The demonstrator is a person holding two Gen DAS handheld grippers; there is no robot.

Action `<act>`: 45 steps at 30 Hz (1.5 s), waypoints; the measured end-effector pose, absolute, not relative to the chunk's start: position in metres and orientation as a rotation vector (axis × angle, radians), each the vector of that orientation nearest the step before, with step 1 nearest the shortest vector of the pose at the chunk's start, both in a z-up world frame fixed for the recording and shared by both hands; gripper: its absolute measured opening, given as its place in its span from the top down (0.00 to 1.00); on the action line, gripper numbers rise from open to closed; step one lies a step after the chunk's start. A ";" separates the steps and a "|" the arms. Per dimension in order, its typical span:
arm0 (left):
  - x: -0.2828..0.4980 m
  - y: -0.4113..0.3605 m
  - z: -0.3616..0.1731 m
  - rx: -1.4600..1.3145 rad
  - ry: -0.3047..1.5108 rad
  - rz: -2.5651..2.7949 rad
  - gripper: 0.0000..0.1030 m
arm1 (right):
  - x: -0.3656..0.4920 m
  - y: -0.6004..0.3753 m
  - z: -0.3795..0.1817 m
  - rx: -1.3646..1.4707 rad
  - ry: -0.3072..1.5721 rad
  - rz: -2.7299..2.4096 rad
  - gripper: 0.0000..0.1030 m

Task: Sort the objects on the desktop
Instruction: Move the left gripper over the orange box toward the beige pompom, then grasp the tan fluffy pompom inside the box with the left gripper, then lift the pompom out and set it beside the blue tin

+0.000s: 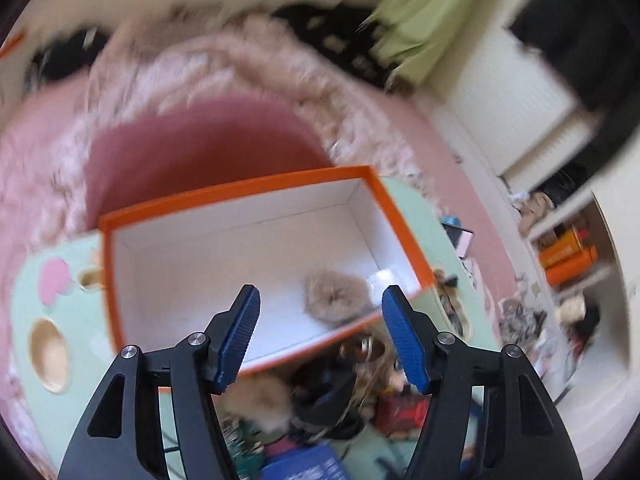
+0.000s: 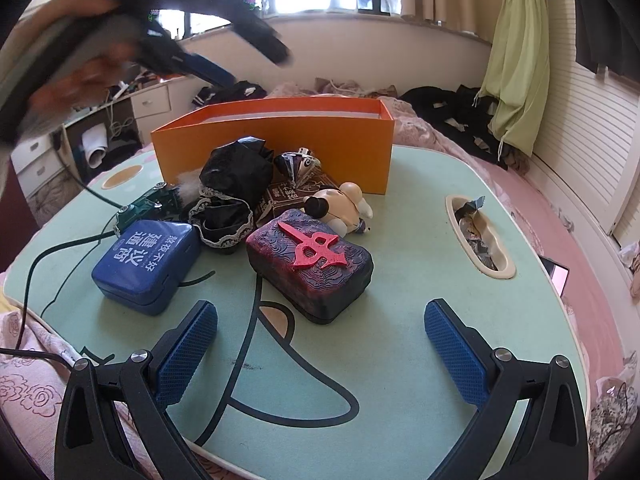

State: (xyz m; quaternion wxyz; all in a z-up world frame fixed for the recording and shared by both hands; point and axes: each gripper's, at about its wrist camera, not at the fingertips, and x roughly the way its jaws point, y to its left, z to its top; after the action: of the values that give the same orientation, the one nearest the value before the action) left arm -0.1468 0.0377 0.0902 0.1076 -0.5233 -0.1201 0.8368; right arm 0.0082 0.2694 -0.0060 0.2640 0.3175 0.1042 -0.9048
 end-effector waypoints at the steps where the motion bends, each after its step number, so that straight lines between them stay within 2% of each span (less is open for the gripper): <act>1: -0.160 0.042 0.081 -1.613 -0.370 2.433 0.38 | 0.008 0.269 -0.006 0.859 0.281 -2.445 0.00; 8: -0.193 0.076 0.029 -1.867 -0.265 2.269 0.37 | 0.008 0.269 -0.005 0.858 0.280 -2.445 0.00; 10: -0.198 0.076 0.022 -1.849 -0.324 2.214 0.40 | 0.007 0.269 -0.005 0.860 0.277 -2.444 0.00; 11: -0.200 0.074 0.019 -1.869 -0.320 2.211 0.56 | 0.007 0.268 -0.005 0.858 0.276 -2.444 0.00; 12: -0.201 0.074 0.018 -1.884 -0.287 2.217 0.59 | 0.007 0.268 -0.005 0.858 0.276 -2.443 0.00; 19: -0.192 0.060 0.025 -1.798 -0.253 2.246 0.60 | 0.007 0.266 -0.004 0.856 0.275 -2.444 0.00; 21: -0.190 0.056 0.030 -1.758 -0.263 2.271 0.76 | 0.007 0.267 -0.004 0.855 0.276 -2.444 0.00; 29: -0.129 0.026 0.119 -1.364 -0.377 2.379 0.76 | 0.007 0.266 -0.005 0.855 0.276 -2.445 0.00; 34: -0.077 0.023 0.150 -1.199 -0.390 2.331 0.76 | 0.007 0.267 -0.005 0.855 0.275 -2.444 0.00; 38: -0.049 0.033 0.143 -1.188 -0.353 2.300 0.76 | 0.007 0.267 -0.005 0.854 0.275 -2.444 0.00; 43: -0.047 0.035 0.097 -1.264 -0.394 2.268 0.73 | 0.007 0.267 -0.005 0.854 0.275 -2.444 0.00; 44: -0.048 0.035 0.088 -1.274 -0.415 2.252 0.64 | 0.007 0.267 -0.005 0.854 0.275 -2.444 0.00; 45: -0.048 0.034 0.082 -1.279 -0.433 2.234 0.45 | 0.007 0.267 -0.005 0.854 0.275 -2.444 0.00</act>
State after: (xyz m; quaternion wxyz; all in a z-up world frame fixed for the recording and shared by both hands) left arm -0.0477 0.0335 0.0815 0.2624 -0.4726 -0.1602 0.8259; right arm 0.0072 0.2665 -0.0049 0.2659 0.3164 0.1019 -0.9049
